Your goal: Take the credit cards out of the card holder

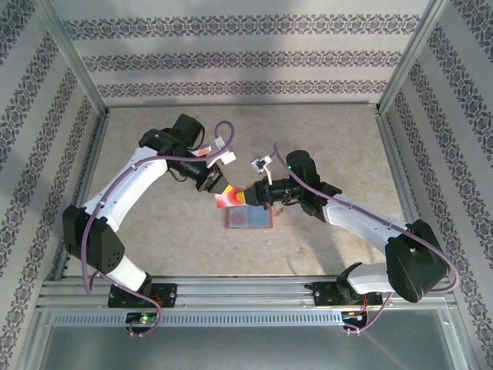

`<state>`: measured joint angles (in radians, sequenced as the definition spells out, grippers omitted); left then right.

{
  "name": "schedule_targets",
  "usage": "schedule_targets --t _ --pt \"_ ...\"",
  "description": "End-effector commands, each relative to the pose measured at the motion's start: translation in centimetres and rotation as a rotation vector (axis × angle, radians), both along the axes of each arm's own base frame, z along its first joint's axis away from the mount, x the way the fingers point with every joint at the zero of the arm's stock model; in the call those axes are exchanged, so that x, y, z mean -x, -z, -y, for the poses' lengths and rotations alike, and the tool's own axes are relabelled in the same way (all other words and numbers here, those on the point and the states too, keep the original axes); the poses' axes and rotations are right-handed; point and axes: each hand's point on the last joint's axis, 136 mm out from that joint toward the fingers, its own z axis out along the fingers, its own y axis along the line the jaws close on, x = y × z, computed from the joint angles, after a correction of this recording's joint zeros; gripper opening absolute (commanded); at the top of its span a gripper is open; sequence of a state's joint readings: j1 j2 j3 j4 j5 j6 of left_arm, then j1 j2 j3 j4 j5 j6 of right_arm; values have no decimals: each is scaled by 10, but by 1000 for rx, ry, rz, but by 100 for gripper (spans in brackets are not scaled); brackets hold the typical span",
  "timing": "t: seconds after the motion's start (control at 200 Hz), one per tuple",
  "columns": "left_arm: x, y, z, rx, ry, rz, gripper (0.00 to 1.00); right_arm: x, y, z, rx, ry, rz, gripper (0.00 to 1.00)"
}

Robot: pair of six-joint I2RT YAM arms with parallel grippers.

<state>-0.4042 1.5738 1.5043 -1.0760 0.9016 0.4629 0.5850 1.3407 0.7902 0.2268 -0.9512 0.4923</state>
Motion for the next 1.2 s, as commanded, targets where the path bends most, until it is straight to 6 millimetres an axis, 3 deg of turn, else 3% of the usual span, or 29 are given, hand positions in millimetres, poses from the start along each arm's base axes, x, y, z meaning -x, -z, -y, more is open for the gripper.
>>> schedule_targets --t 0.0,0.03,0.195,0.37,0.625,0.824,1.059,1.199 --pt "7 -2 -4 16 16 -11 0 0 -20 -5 -34 -24 67 0" --pt "7 -4 -4 18 15 -1 0 0 -21 -4 -32 -18 67 1" --pt "-4 -10 -12 16 -45 73 0 -9 -21 7 -17 48 65 40" --pt "-35 -25 -34 28 -180 232 0 -24 -18 33 14 186 54 68" --pt "-100 -26 -70 -44 -309 470 0 -47 -11 74 135 481 57 82" --pt "-153 -12 -92 -68 -322 558 0 -48 -17 103 198 644 86 98" --pt "-204 19 -112 -87 -318 610 0 -46 -24 134 263 786 121 98" --pt "-222 43 -120 -125 -304 590 0 -49 -26 150 297 869 135 98"
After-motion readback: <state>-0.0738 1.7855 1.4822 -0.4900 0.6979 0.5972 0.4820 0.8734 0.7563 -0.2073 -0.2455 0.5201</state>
